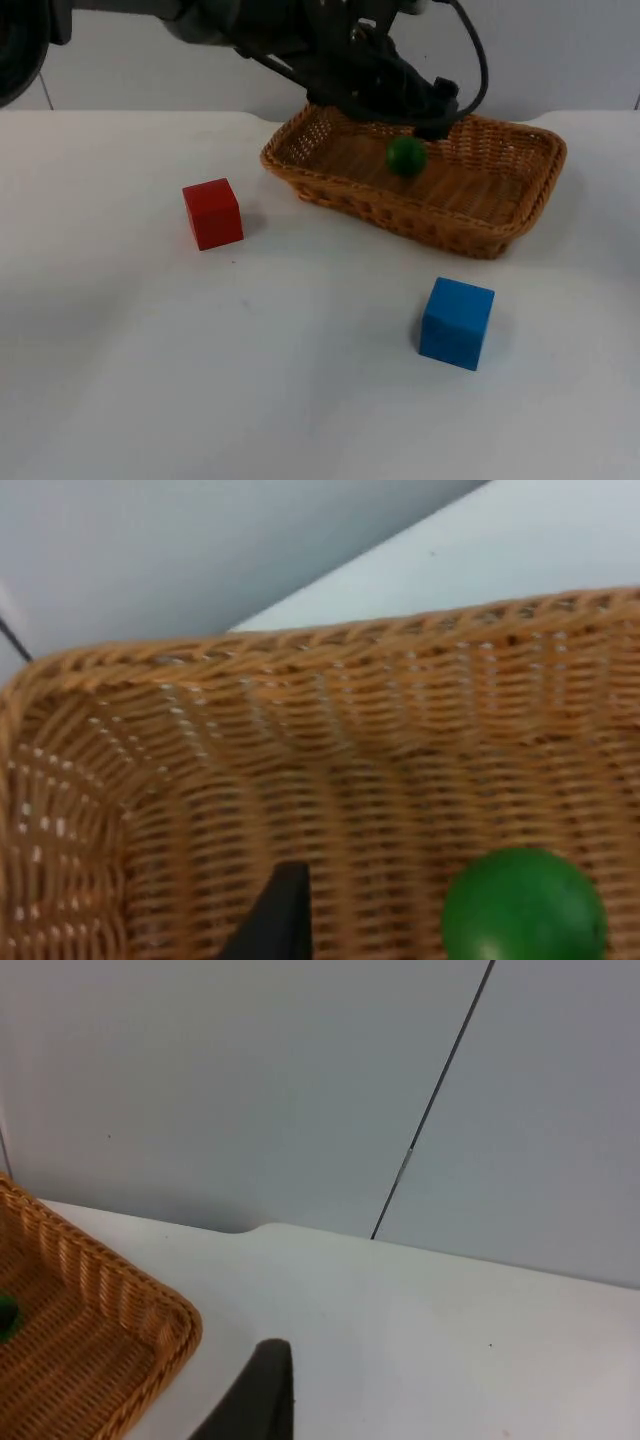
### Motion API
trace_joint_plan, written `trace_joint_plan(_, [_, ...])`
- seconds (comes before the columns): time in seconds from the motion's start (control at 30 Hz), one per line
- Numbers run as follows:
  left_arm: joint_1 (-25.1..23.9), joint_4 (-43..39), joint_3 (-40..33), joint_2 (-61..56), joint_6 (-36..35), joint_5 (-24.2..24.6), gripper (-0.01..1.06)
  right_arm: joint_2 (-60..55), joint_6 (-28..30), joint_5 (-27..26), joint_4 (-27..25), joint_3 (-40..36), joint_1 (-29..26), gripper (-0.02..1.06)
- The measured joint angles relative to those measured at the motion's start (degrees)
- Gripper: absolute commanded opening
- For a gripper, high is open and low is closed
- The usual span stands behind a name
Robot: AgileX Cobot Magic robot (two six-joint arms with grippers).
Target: Place all geometric objects except the red cube into the basket.
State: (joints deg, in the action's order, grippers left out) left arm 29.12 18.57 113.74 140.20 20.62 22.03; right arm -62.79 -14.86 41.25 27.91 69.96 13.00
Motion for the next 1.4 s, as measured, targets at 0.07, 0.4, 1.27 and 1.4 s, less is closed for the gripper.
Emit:
trace_joint_plan(0.07, [0.0, -0.19, 1.22, -1.4, 0.56, 5.27, 1.03, 0.0, 0.0, 0.0, 0.0, 0.0, 0.0, 1.05])
trace_joint_plan(0.4, [-2.12, -4.91, 2.18, -17.99, 0.16, 17.91, 1.03, 0.0, 3.15, 2.44, -4.11, 0.0, 0.0, 1.05])
trace_joint_plan(1.27, [-19.34, -30.08, -61.82, -91.5, -29.47, 9.59, 1.03, -18.41, 17.79, -1.65, -25.19, -11.39, 22.06, 1.05])
trace_joint_plan(1.4, [-19.74, -30.42, -62.89, -93.61, -29.85, 10.34, 1.03, -28.38, 35.89, -1.31, -31.5, -7.15, 21.65, 1.05])
